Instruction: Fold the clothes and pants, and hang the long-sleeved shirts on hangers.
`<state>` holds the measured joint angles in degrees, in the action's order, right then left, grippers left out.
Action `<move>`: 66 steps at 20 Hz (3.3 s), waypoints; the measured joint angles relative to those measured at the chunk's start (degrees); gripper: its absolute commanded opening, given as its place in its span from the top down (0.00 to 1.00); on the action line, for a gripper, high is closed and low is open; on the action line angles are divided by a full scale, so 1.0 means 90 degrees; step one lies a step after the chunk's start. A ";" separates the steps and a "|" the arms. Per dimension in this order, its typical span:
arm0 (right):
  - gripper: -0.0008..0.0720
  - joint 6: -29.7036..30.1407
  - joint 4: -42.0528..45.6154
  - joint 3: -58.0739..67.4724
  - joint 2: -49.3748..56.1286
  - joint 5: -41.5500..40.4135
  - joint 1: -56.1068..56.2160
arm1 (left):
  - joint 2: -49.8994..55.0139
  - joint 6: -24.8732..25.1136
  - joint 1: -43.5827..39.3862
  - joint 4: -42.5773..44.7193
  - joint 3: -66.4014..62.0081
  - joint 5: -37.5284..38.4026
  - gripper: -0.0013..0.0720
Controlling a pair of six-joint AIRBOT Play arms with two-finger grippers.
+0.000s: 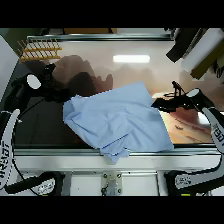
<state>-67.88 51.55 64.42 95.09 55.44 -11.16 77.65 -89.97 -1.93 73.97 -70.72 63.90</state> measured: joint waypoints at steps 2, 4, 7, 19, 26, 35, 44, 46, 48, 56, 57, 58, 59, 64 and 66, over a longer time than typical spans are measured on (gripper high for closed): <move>0.64 0.0046 -0.0095 0.0231 0.0228 -0.0119 0.0272 | 0.0000 0.0000 0.0002 0.0000 0.0000 0.0000 0.97; 0.97 0.0046 -0.0083 0.0403 0.0357 -0.0279 0.0491 | 0.0000 -0.0002 0.0010 0.0000 0.0000 -0.0002 0.97; 0.97 0.0053 -0.0136 0.0738 0.0194 -0.0391 0.0668 | -0.0102 -0.0002 0.0134 0.0005 -0.0097 -0.0032 0.97; 0.97 0.0068 0.0539 0.2013 -0.4471 -0.0345 0.0432 | -0.2854 -0.0005 0.0699 -0.0051 -0.3468 -0.0100 0.97; 0.97 -0.0801 0.1727 0.2055 -0.5962 0.1328 0.0420 | -0.4541 -0.0187 0.0709 -0.0061 -0.3048 -0.0267 0.97; 0.97 -0.2225 0.2543 0.1290 -0.5746 0.3373 0.0427 | -0.3633 -0.0505 0.0702 -0.0070 -0.1802 -0.0508 0.97; 0.76 -0.2562 0.2633 0.0945 -0.2659 0.0733 0.0610 | 0.0253 -0.0124 -0.0017 -0.0053 -0.1872 -0.1797 0.55; 0.04 -0.2584 0.2640 0.1132 -0.2125 0.0092 0.0629 | 0.0828 -0.0104 -0.0126 -0.0053 -0.2227 -0.1931 0.00; 0.04 -0.2572 0.2633 0.1314 -0.1875 -0.0367 0.0639 | 0.1239 -0.0075 -0.0131 -0.0058 -0.2693 -0.1753 0.00; 0.06 -0.1872 0.2637 0.0937 -0.3208 0.0036 0.0656 | 0.0658 -0.0058 0.0850 -0.0053 -0.1525 0.0063 0.00; 0.06 -0.1855 0.2635 0.0690 -0.3504 0.0131 0.0656 | 0.0427 -0.0061 0.0962 -0.0053 -0.0906 0.0160 0.00; 0.06 -0.1831 0.2628 0.0403 -0.3837 0.0199 0.0656 | 0.0185 -0.0061 0.1054 -0.0058 -0.0245 0.0209 0.00; 0.06 -0.1821 0.2584 0.0146 -0.4124 0.0260 0.0656 | -0.0068 -0.0063 0.1144 -0.0100 0.0476 0.0228 0.00; 0.06 -0.1797 0.2229 -0.0687 -0.5107 0.0376 0.0656 | -0.0884 0.0102 0.1389 -0.1107 0.3198 -0.0345 0.00; 0.06 -0.1790 0.2106 -0.0792 -0.5243 0.0372 0.0656 | -0.1003 0.0299 0.1406 -0.1690 0.3793 -0.0639 0.00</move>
<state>-83.99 70.50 57.30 47.90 58.78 -5.26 68.62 -87.29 10.72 58.76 -36.58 58.15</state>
